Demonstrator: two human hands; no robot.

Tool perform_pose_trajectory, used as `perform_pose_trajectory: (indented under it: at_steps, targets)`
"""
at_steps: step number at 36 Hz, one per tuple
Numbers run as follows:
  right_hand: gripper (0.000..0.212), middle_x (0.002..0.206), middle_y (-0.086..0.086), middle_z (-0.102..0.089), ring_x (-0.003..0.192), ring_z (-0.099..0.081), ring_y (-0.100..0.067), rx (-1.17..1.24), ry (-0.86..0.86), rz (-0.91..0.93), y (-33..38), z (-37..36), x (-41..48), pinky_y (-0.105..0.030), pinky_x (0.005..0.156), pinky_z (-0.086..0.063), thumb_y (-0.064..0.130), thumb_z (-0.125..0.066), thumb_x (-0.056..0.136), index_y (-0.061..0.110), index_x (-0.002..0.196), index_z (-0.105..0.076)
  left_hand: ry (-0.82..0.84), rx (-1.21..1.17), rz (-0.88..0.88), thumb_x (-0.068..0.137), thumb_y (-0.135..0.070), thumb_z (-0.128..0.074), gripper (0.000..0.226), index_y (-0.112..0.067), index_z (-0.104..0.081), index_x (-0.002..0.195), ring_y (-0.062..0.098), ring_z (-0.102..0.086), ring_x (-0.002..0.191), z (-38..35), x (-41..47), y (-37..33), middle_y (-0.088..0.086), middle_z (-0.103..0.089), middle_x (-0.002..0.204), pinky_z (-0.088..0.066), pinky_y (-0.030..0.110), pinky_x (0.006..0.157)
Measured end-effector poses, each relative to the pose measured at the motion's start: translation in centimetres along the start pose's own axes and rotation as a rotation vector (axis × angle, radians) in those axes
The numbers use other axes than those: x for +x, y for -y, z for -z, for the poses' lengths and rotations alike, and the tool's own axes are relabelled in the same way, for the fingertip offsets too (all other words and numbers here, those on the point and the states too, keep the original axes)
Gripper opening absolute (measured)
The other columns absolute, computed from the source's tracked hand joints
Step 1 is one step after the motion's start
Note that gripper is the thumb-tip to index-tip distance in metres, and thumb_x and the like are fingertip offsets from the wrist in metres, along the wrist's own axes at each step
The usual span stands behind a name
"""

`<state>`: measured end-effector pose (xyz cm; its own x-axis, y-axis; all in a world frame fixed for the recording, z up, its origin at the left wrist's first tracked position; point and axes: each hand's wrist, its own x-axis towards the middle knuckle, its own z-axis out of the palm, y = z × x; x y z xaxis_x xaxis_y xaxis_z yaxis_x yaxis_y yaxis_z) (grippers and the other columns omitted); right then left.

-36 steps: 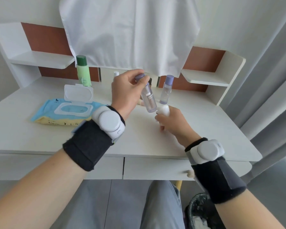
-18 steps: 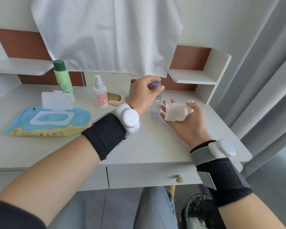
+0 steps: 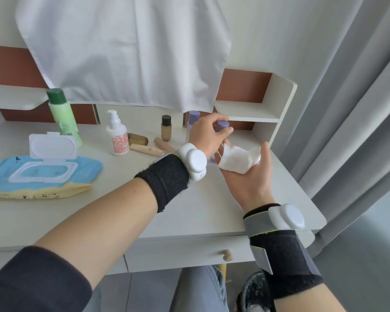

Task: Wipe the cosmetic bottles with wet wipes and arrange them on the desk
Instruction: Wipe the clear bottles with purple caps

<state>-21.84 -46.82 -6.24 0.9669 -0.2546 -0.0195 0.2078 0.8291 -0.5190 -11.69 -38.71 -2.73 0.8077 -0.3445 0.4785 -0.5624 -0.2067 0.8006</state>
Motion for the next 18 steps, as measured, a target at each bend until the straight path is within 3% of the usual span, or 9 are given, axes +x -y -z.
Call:
perform_pose_trajectory:
  at_steps: [2,5,8,10,12,14,16,18]
  targets:
    - [0.065,0.144,-0.02,-0.048,0.13,-0.051,-0.033,0.008,-0.056,0.014,0.0,-0.1,-0.1,-0.044,0.114,-0.032,0.059,-0.044,0.094,0.005,0.131,-0.043,0.011,-0.03,0.017,0.084,-0.025,-0.071,0.032,-0.017,-0.065,0.115,0.008,-0.063,0.099,0.3,-0.1,-0.1,-0.011,-0.067,0.102,-0.047,0.02,0.09]
    - [0.058,0.125,-0.022,-0.061,0.111,-0.063,-0.039,-0.011,-0.137,0.032,0.1,-0.5,-0.3,-0.047,0.104,-0.044,0.057,-0.048,0.094,0.007,0.122,-0.045,-0.027,-0.085,0.056,0.087,-0.03,-0.066,0.031,-0.021,-0.061,0.117,0.006,-0.061,0.092,1.2,-0.6,-0.6,-0.007,-0.066,0.109,-0.042,0.013,0.084]
    - [0.057,0.113,-0.023,-0.066,0.102,-0.065,-0.04,-0.037,-0.144,0.05,-0.1,-0.6,-0.3,-0.048,0.104,-0.044,0.057,-0.047,0.094,0.006,0.122,-0.046,-0.127,-0.103,0.03,0.087,-0.035,-0.064,0.015,-0.023,-0.058,0.094,0.004,-0.056,0.078,2.2,-1.9,-0.6,-0.004,-0.065,0.094,-0.042,0.016,0.074]
    - [0.058,0.122,-0.023,-0.064,0.113,-0.062,-0.039,-0.051,-0.13,0.048,-0.3,-0.6,-0.2,-0.048,0.11,-0.038,0.057,-0.044,0.095,0.005,0.122,-0.047,-0.124,-0.101,0.057,0.087,-0.042,-0.062,0.022,-0.022,-0.051,0.085,0.001,-0.052,0.074,2.6,-3.2,-0.3,-0.009,-0.06,0.083,-0.04,0.017,0.071]
    - [0.058,0.132,-0.021,-0.059,0.126,-0.055,-0.037,-0.047,-0.097,0.031,-0.5,-0.6,-0.2,-0.049,0.114,-0.033,0.056,-0.043,0.096,0.005,0.123,-0.049,-0.033,-0.105,0.143,0.089,-0.046,-0.061,0.031,-0.018,-0.049,0.087,0.002,-0.054,0.076,2.7,-4.5,0.0,-0.008,-0.061,0.084,-0.039,0.016,0.068]
    - [0.056,0.129,-0.018,-0.062,0.127,-0.054,-0.036,-0.047,-0.06,0.024,-0.7,-0.9,-0.5,-0.047,0.115,-0.031,0.054,-0.041,0.097,0.007,0.125,-0.05,0.088,-0.152,0.24,0.086,-0.051,-0.063,0.037,-0.016,-0.052,0.092,0.007,-0.058,0.08,2.7,-5.6,0.2,-0.003,-0.064,0.091,-0.04,0.021,0.068]
    - [0.054,0.119,-0.013,-0.066,0.116,-0.058,-0.033,-0.102,-0.019,0.034,-0.8,-1.1,-0.6,-0.042,0.111,-0.033,0.053,-0.035,0.098,0.008,0.123,-0.051,0.21,-0.202,0.334,0.085,-0.046,-0.066,0.036,-0.016,-0.055,0.1,0.012,-0.06,0.085,2.7,-6.2,0.3,-0.003,-0.062,0.096,-0.044,0.025,0.068]
    - [0.056,0.114,-0.009,-0.067,0.103,-0.061,-0.029,-0.169,0.011,0.022,-1.1,-1.5,-0.8,-0.041,0.094,-0.04,0.054,-0.031,0.098,0.009,0.126,-0.05,0.305,-0.194,0.388,0.087,-0.04,-0.066,0.032,-0.016,-0.056,0.106,0.016,-0.063,0.088,3.1,-6.5,0.3,0.0,-0.064,0.1,-0.047,0.028,0.067]
